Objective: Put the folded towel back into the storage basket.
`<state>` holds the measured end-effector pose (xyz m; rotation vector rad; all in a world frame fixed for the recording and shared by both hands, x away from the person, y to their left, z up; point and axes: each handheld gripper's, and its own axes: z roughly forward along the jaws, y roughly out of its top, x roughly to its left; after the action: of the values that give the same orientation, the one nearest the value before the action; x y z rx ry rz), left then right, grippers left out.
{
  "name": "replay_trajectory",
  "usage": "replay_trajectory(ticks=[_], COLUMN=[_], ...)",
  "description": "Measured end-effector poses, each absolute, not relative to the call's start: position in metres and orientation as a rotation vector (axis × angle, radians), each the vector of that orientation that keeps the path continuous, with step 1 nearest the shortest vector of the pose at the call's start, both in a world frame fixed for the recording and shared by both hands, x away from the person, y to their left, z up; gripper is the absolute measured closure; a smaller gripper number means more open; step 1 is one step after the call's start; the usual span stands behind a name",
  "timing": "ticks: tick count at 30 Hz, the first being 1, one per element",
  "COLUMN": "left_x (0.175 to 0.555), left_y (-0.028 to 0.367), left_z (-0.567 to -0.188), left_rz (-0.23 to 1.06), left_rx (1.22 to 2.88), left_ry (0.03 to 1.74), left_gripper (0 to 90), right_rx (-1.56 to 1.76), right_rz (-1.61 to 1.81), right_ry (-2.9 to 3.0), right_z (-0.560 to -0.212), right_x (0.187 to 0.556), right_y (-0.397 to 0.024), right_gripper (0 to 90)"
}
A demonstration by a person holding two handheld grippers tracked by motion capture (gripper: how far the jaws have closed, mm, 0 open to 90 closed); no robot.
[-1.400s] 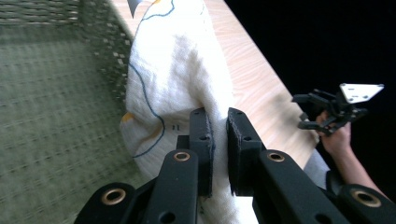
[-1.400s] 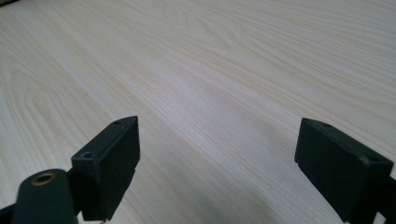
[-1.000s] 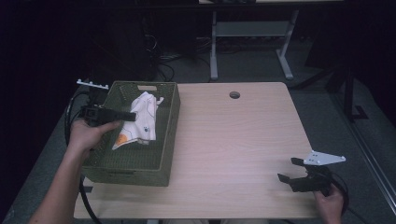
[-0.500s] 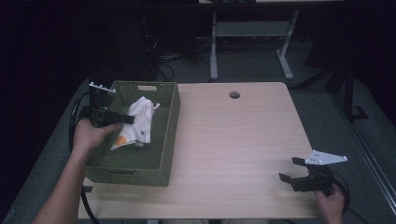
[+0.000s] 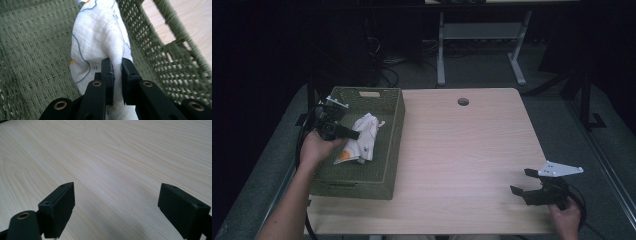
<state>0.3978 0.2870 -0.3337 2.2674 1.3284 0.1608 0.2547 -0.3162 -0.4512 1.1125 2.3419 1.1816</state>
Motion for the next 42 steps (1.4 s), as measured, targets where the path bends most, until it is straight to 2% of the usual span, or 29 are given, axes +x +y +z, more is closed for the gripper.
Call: replay_trajectory(ticks=[9,10,11,12,13,14,15,17,22,24,30,37,42], left_x=[0.403,0.406,0.406,0.41,0.41,0.412,0.416,0.416,0.416,0.417,0.416,0.419,0.42], left_y=[0.287,0.288,0.288,0.288,0.288,0.288,0.29,0.29,0.286,0.28,0.262,0.253,0.251], left_z=[-0.342,-0.344,-0.344,-0.347,-0.347,-0.349,-0.352,-0.353,-0.364,-0.37,-0.38,-0.399,-0.413], left_rz=[0.133,0.171,0.171,0.285,0.285,0.34,0.383,0.384,0.332,0.299,0.216,0.123,0.103], left_rx=[2.32,2.337,2.337,2.38,2.38,2.401,2.421,2.416,2.438,2.505,2.565,2.62,2.668], left_ry=[1.297,1.299,1.299,1.319,1.319,1.349,1.381,1.388,1.385,1.362,1.297,1.296,1.315], left_gripper=[81.8,81.0,78.9,72.1,63.8,63.8,58.9,57.6,59.2,60.8,64.7,63.2,61.4], right_rx=[1.115,1.114,1.114,1.121,1.123,1.123,1.121,1.119,1.113,1.112,1.112,1.108,1.106], right_rz=[1.177,1.176,1.176,1.172,1.171,1.171,1.172,1.172,1.17,1.165,1.167,1.17,1.167], right_ry=[2.346,2.345,2.345,2.351,2.352,2.352,2.352,2.352,2.354,2.364,2.364,2.363,2.369], right_z=[-0.452,-0.452,-0.452,-0.452,-0.452,-0.452,-0.452,-0.452,-0.452,-0.453,-0.452,-0.452,-0.453], right_x=[0.255,0.256,0.256,0.257,0.257,0.257,0.257,0.256,0.256,0.256,0.256,0.255,0.255], right_y=[-0.316,-0.316,-0.316,-0.316,-0.316,-0.316,-0.315,-0.315,-0.316,-0.315,-0.315,-0.315,-0.315], right_gripper=[13.5,13.5,13.5,13.5,13.5,13.5,13.5,13.5,13.5,13.5,13.5,13.5,13.5])
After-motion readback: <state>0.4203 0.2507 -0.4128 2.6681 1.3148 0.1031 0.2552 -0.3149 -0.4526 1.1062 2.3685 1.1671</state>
